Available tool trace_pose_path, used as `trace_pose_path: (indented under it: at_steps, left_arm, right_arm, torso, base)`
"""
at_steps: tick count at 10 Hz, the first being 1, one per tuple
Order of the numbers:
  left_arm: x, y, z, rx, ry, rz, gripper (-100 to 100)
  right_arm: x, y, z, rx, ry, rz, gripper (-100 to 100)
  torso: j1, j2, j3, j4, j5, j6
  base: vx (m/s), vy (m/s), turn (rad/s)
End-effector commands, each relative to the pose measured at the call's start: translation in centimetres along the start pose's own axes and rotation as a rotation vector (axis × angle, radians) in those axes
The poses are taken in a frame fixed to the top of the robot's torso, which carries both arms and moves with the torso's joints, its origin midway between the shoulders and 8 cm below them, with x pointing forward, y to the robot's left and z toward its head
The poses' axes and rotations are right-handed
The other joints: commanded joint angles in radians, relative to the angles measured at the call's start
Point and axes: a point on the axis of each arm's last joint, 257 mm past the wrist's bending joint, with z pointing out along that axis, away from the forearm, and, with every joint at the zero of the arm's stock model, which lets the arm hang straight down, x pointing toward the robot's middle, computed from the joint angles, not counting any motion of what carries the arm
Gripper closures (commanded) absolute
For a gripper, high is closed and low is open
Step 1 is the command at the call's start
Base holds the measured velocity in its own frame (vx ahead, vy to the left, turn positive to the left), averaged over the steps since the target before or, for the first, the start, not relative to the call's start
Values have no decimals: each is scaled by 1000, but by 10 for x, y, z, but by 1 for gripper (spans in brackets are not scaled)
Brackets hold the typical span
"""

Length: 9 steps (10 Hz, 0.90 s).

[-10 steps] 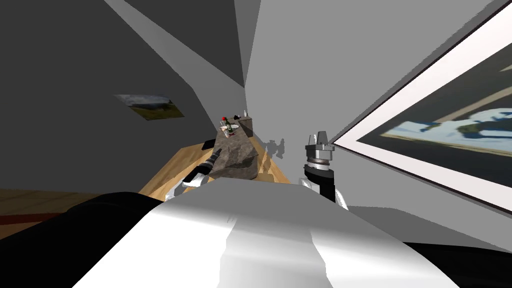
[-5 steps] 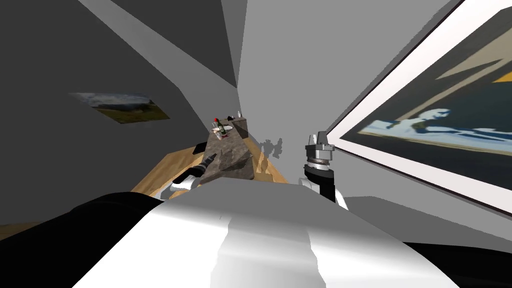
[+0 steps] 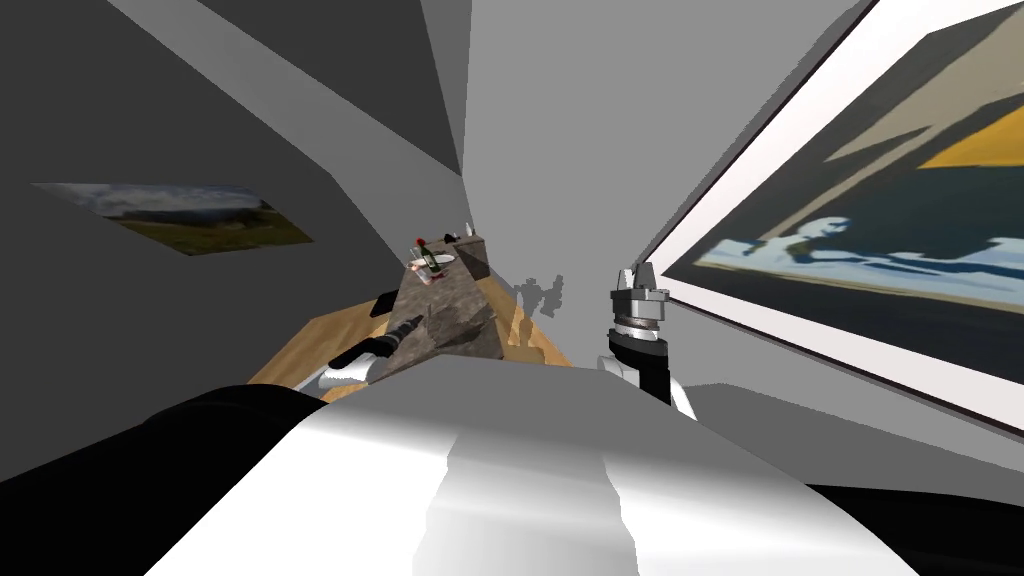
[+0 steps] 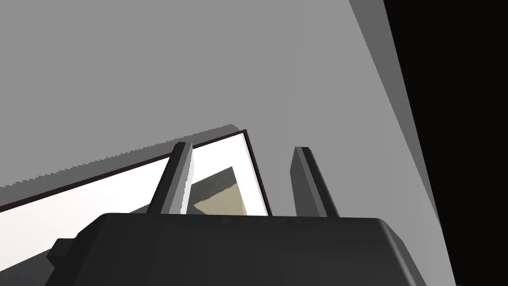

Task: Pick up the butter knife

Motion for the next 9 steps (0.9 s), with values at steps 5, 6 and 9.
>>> trace_pose_path:
  at_steps: [5, 6, 9]
  left_arm:
    - [-1, 89, -16, -188, 106, 89, -100]
    - [0, 110, -23, -233, 133, 104, -100]
    - [1, 147, -37, -312, 184, 124, -100]
  right_arm:
    - [0, 0, 0, 0, 0, 0, 0]
    - [0, 0, 0, 0, 0, 0, 0]
    - [0, 0, 0, 0, 0, 0, 0]
  torso:
    - [0, -2, -1, -1, 0, 0]
    - [1, 1, 0, 0, 0, -1]
    - [2, 2, 1, 0, 0, -1]
  base:
    - [89, -80, -117]
    - [49, -62, -114]
    - [54, -49, -87]
